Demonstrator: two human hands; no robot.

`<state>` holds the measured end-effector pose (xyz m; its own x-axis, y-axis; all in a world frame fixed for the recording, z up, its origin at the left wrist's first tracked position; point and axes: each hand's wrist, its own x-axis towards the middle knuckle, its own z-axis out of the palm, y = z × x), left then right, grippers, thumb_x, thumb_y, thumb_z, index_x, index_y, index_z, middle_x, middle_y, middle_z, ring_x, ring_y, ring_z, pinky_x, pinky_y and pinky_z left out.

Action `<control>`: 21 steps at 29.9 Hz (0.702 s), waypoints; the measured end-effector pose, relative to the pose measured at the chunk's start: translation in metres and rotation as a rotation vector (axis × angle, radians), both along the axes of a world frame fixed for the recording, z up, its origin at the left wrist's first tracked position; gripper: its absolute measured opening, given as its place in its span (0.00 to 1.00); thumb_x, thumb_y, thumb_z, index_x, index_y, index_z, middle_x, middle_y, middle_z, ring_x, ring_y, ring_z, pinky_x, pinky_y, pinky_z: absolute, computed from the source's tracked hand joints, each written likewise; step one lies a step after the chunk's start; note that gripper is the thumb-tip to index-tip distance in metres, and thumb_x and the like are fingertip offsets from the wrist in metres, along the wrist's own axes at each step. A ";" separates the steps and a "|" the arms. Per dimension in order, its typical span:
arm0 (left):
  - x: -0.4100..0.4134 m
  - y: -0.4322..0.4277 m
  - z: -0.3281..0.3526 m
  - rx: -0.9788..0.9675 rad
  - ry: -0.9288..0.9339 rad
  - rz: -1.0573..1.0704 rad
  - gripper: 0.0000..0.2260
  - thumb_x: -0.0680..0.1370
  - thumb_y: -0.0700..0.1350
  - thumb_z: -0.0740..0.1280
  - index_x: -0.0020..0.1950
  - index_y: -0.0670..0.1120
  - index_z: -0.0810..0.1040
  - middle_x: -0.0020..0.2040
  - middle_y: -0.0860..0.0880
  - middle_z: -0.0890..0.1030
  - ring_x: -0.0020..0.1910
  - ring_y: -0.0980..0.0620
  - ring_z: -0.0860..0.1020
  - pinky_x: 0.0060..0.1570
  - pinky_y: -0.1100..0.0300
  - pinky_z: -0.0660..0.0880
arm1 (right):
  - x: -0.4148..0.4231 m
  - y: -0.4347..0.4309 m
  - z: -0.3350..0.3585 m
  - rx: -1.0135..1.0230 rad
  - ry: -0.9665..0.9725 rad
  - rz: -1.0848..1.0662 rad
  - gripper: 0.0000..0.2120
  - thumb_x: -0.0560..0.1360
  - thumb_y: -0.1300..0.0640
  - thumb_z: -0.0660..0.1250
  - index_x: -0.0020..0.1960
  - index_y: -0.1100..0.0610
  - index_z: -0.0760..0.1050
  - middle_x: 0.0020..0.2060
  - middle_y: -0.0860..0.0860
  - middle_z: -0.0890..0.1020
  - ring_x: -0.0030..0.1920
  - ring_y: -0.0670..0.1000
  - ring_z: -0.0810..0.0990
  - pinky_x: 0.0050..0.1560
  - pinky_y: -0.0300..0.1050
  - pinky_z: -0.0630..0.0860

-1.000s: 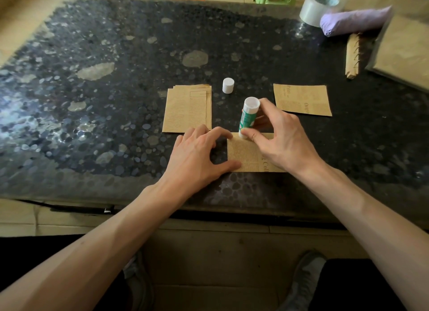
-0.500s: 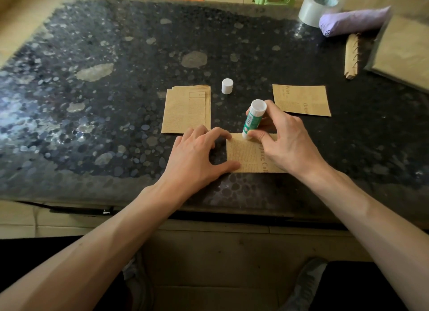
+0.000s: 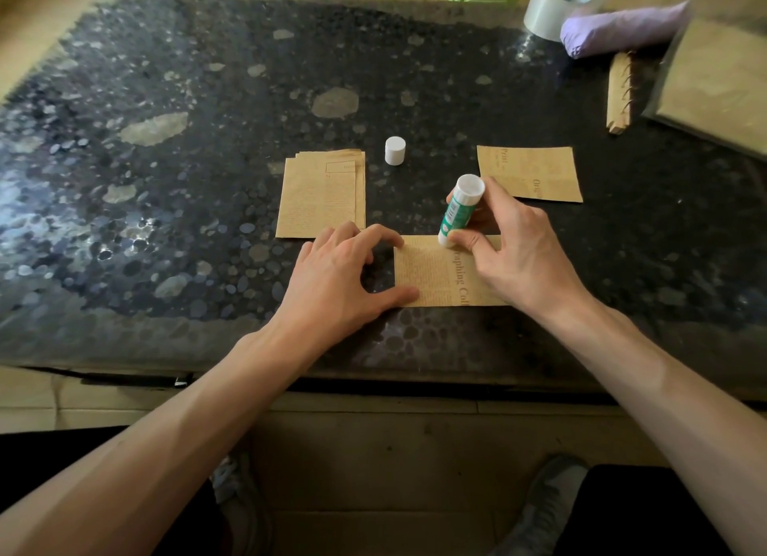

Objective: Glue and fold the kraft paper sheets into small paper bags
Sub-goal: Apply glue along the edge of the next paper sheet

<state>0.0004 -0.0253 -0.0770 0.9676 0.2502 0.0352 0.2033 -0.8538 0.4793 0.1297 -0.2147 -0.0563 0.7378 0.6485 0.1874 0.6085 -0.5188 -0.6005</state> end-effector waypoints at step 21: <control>0.001 0.000 0.001 0.008 0.012 -0.012 0.29 0.68 0.72 0.66 0.66 0.63 0.72 0.46 0.63 0.67 0.53 0.57 0.69 0.55 0.57 0.63 | 0.005 -0.019 0.000 -0.008 -0.006 -0.080 0.20 0.79 0.58 0.73 0.68 0.56 0.71 0.61 0.48 0.79 0.58 0.41 0.73 0.51 0.25 0.69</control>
